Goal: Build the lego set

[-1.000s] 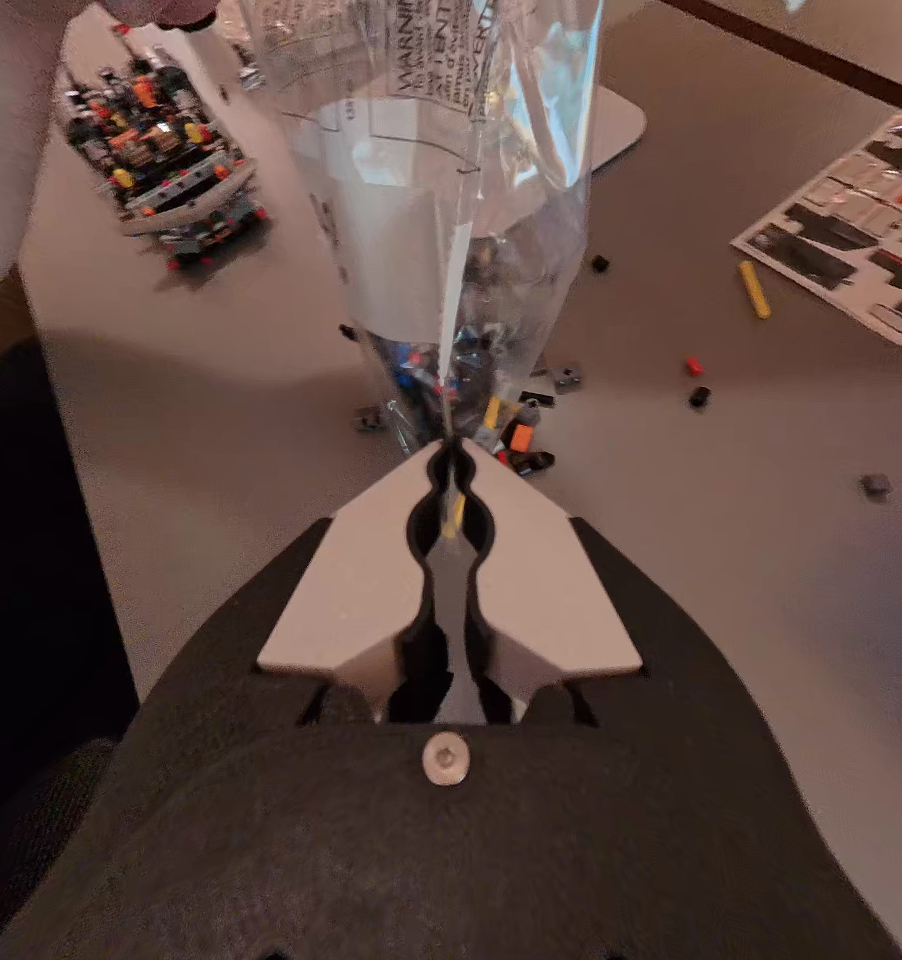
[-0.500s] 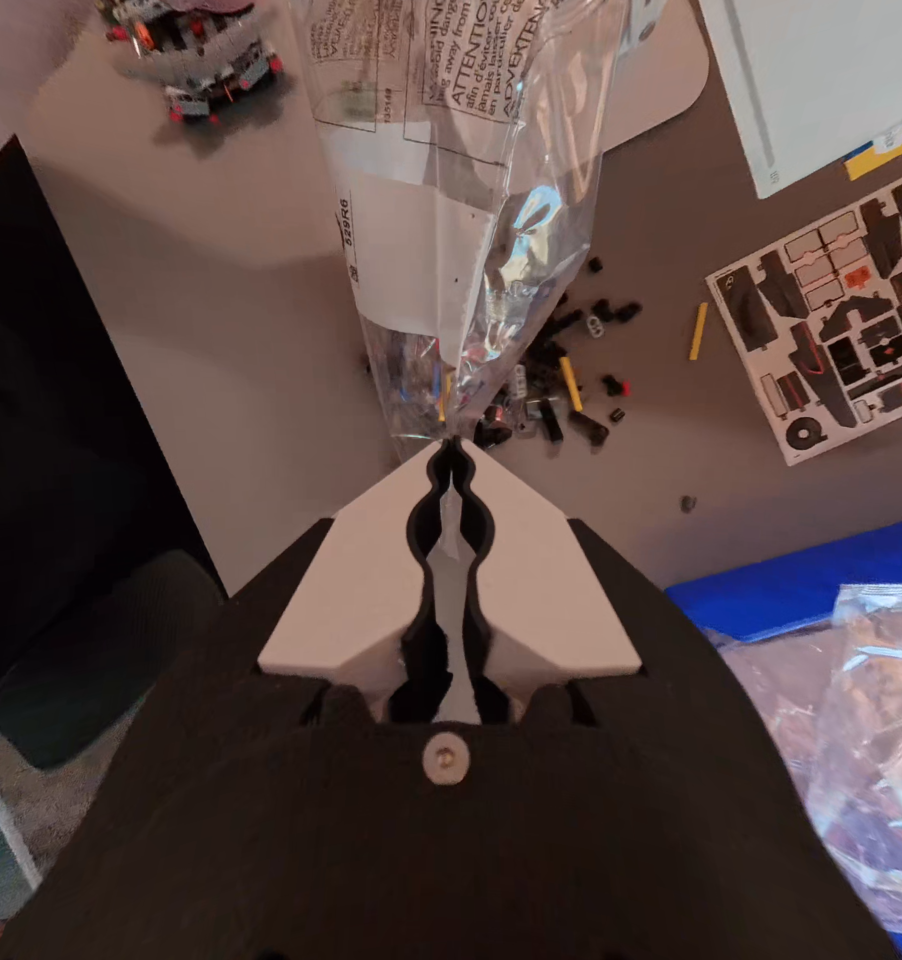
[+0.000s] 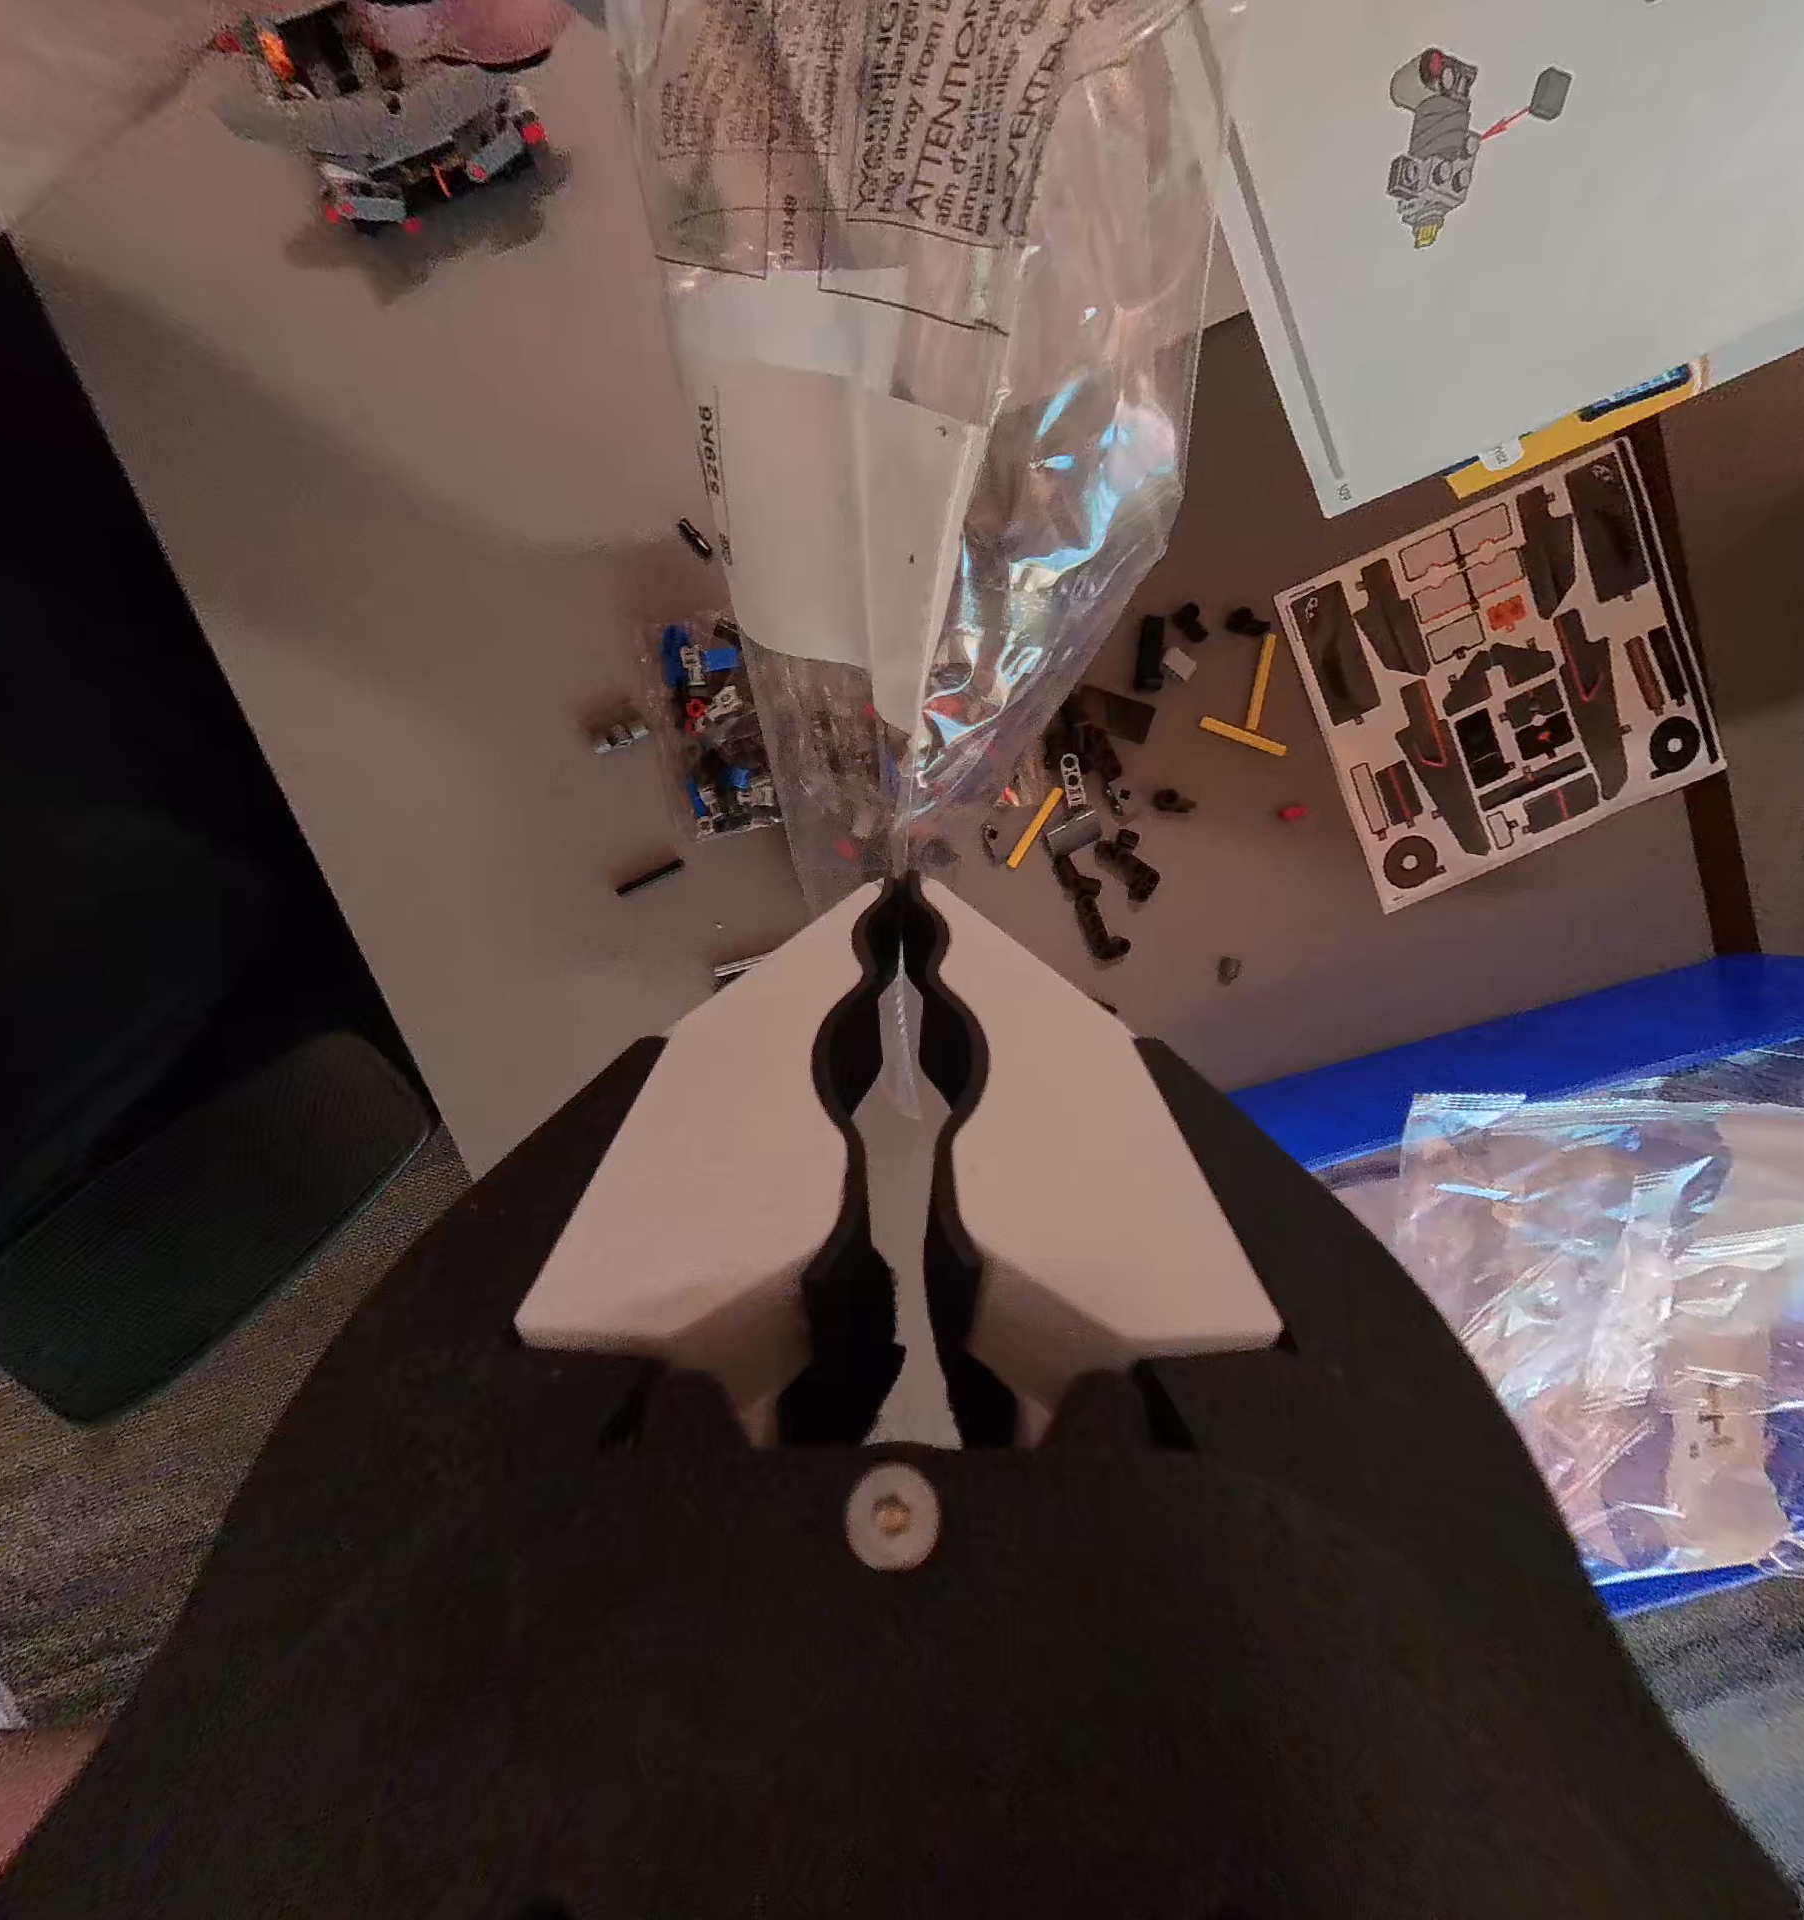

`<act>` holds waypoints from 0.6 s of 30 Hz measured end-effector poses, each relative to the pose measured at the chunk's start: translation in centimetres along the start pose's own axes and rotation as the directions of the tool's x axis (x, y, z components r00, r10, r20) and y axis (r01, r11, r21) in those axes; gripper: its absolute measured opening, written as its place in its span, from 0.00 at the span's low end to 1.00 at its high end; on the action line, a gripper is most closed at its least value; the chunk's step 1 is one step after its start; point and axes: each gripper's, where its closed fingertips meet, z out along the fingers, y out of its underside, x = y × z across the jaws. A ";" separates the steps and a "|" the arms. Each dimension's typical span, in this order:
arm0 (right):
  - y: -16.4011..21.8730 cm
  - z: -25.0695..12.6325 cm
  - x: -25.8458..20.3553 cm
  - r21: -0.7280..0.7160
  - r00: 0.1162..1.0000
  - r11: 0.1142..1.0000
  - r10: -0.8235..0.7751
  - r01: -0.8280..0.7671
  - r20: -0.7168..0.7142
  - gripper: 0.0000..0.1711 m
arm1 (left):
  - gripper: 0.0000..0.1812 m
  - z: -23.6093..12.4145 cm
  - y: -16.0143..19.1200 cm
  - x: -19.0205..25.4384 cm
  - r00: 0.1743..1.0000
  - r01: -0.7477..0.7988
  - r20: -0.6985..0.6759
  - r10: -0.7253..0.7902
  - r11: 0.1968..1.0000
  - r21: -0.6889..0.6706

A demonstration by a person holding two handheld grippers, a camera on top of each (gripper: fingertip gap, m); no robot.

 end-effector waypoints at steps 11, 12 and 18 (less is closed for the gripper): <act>3.0 -3.9 2.5 0.212 0.978 0.960 0.156 -0.183 0.138 0.00 | 0.28 -4.3 -2.5 -0.6 0.992 -0.064 0.115 0.058 0.997 0.049; 3.4 -3.9 2.8 0.219 0.975 0.955 0.169 -0.199 0.146 0.00 | 0.29 -4.7 -2.1 -0.5 0.991 -0.060 0.119 0.055 0.998 0.035; 4.9 -2.6 3.7 0.230 0.972 0.948 0.195 -0.222 0.134 0.00 | 0.26 -5.7 1.3 -0.7 0.986 -0.045 0.158 0.049 0.998 -0.034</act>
